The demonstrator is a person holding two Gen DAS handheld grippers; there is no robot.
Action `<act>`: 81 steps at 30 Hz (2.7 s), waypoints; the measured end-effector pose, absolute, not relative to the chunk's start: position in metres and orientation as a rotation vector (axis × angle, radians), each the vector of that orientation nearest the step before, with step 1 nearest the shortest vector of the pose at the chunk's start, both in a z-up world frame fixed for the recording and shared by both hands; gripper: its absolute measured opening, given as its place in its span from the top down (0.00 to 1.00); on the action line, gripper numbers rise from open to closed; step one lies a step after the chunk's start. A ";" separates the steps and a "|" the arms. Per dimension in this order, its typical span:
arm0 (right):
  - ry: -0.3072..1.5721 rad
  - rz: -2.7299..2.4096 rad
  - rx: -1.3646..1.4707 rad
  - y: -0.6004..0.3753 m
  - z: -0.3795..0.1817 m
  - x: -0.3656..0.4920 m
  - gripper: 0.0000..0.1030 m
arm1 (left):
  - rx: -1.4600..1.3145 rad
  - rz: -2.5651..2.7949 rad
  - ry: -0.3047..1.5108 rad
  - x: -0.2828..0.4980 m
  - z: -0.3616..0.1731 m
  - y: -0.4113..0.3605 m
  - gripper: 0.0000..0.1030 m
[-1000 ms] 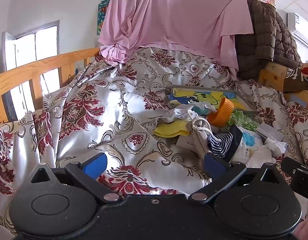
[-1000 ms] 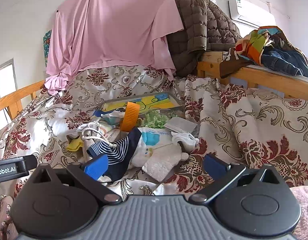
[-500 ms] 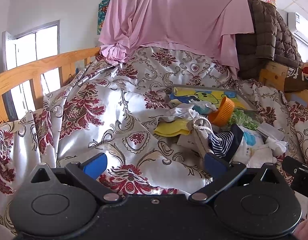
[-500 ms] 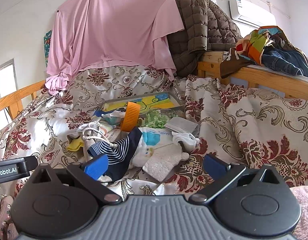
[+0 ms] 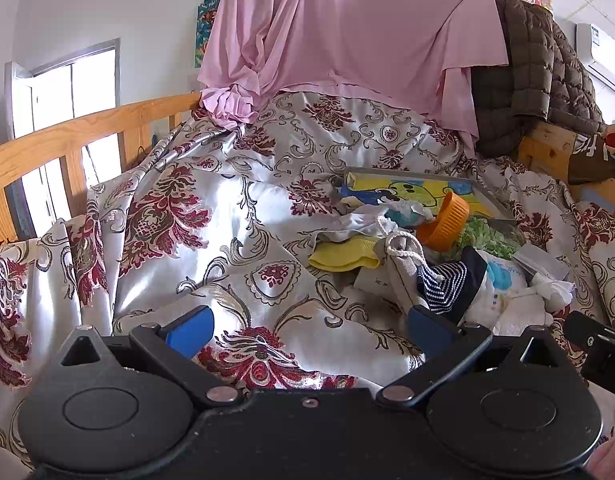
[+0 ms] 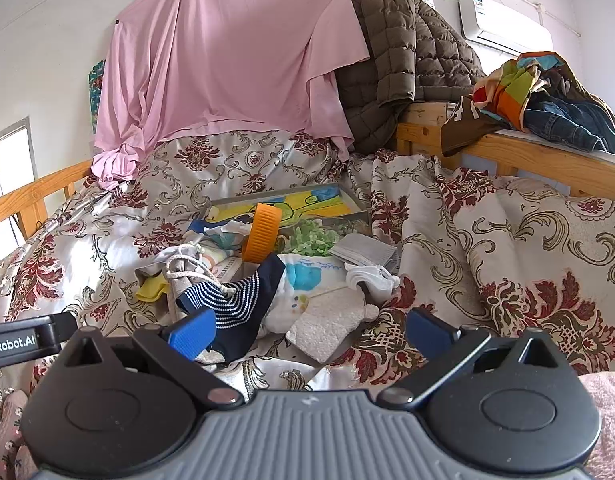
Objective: Organize soft objects
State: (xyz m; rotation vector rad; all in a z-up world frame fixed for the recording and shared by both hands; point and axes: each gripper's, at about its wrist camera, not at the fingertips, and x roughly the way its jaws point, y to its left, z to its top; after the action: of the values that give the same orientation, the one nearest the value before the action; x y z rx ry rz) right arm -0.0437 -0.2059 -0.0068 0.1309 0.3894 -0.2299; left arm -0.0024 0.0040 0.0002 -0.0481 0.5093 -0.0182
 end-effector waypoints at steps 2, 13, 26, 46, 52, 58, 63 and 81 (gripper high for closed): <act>0.390 -0.230 0.131 -0.206 -0.007 -0.044 0.00 | -0.048 -0.018 0.509 -0.002 0.000 0.004 0.01; 0.390 -0.230 0.131 -0.206 -0.007 -0.044 0.00 | -0.048 -0.018 0.509 -0.002 0.000 0.004 0.01; 0.390 -0.230 0.132 -0.206 -0.007 -0.043 0.00 | -0.048 -0.018 0.509 -0.003 0.000 0.004 0.01; 0.462 -0.135 0.225 -0.215 -0.004 -0.017 0.00 | -0.096 -0.071 0.534 0.008 -0.010 0.007 0.01; 0.495 -0.057 0.158 -0.222 -0.005 0.025 0.00 | -0.099 -0.123 0.529 0.029 -0.013 0.005 0.01; 0.515 0.031 -0.009 -0.228 -0.011 0.070 0.00 | -0.032 -0.245 0.546 0.058 -0.021 -0.011 0.01; 0.539 0.111 -0.077 -0.237 -0.022 0.104 0.00 | -0.101 -0.300 0.589 0.094 -0.026 -0.005 0.01; 0.476 0.257 -0.637 -0.184 -0.080 0.141 0.00 | -0.555 -0.449 0.862 0.210 -0.075 0.009 0.04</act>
State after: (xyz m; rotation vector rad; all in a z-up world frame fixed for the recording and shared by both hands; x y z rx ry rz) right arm 0.1413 -0.1836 -0.0798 -0.6373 0.4757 0.2567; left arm 0.2096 0.0088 -0.0752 -0.5549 0.8615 -0.4489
